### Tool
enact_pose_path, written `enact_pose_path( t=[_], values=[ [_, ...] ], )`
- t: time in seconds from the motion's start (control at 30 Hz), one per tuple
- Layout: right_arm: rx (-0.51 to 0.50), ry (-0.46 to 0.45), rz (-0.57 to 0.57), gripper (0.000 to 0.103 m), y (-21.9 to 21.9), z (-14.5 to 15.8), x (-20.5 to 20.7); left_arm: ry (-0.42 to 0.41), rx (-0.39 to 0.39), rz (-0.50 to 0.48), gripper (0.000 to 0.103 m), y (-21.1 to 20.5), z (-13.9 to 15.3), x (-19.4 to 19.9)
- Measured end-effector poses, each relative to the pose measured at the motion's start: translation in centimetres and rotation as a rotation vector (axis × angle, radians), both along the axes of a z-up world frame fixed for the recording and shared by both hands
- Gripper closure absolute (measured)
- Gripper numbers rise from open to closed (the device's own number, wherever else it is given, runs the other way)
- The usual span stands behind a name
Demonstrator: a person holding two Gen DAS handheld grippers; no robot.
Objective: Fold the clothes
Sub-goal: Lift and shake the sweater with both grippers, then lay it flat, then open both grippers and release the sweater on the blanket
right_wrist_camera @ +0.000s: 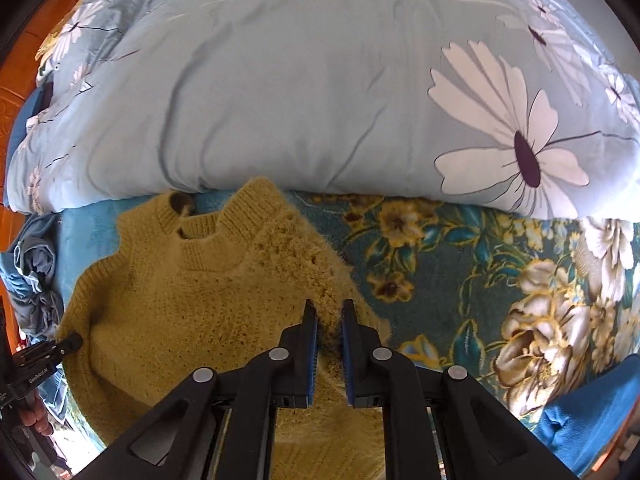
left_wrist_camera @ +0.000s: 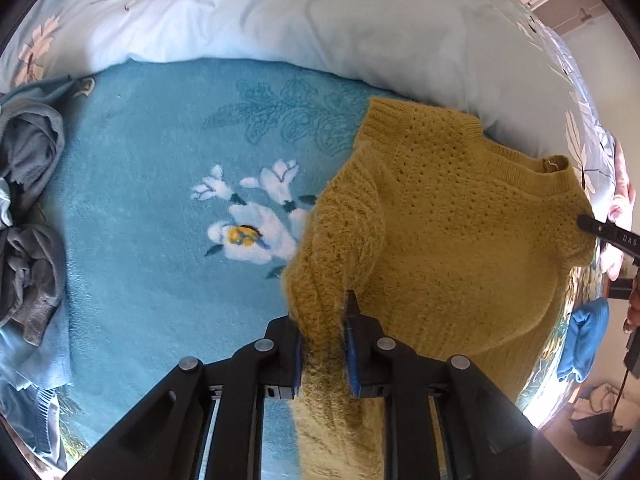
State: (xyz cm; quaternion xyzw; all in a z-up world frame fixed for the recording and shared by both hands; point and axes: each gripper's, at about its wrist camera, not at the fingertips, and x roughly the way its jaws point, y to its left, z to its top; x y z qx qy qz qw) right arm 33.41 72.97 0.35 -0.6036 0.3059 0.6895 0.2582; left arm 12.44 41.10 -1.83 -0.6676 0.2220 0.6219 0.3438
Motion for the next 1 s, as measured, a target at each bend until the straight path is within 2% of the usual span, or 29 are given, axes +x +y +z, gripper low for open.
enact_pose_path(
  t=[0.1,0.13,0.17,0.23,0.33,0.43,0.5,0.57,0.73,0.87,0.93,1.0],
  values=[
    [0.022,-0.008,0.020,0.089,-0.4,0.1,-0.4,-0.005,-0.004,-0.009,0.076,0.1,0.4,0.2],
    [0.037,0.000,0.025,0.082,-0.6,0.4,-0.5,0.001,-0.002,-0.013,0.074,0.2,0.6,0.2],
    [0.046,0.000,0.029,0.077,-0.8,0.7,-0.5,0.010,0.001,-0.013,0.067,0.1,0.9,0.3],
    [0.057,0.007,0.028,0.059,-1.1,1.4,-0.6,0.027,0.009,-0.010,0.061,0.0,1.2,0.3],
    [0.067,0.010,0.030,0.055,-1.4,1.8,-0.5,0.065,0.018,-0.015,0.054,-0.3,2.1,0.4],
    [0.087,0.020,0.027,0.040,-1.9,2.6,-0.2,0.108,0.027,-0.024,0.046,-0.4,3.2,0.7],
    [0.103,0.035,0.023,0.038,-2.3,3.5,0.1,0.134,0.040,-0.032,0.042,-0.6,4.3,1.1],
    [0.117,0.057,0.016,0.036,-2.7,4.9,0.7,0.156,0.066,-0.040,0.041,-1.1,5.4,1.6],
    [0.149,0.132,-0.018,0.022,-5.1,8.0,3.4,0.245,0.124,-0.056,0.040,-2.7,8.0,3.7],
    [0.159,0.176,-0.046,0.016,-8.4,9.2,6.6,0.207,0.126,-0.044,0.040,-5.0,8.3,5.3],
    [0.152,0.184,-0.063,0.008,-10.9,8.8,9.0,0.184,0.119,-0.028,0.040,-6.3,7.9,6.2],
    [0.141,0.177,-0.087,0.005,-12.9,7.9,11.0,0.156,0.122,-0.006,0.040,-7.9,7.5,7.2]
  ],
)
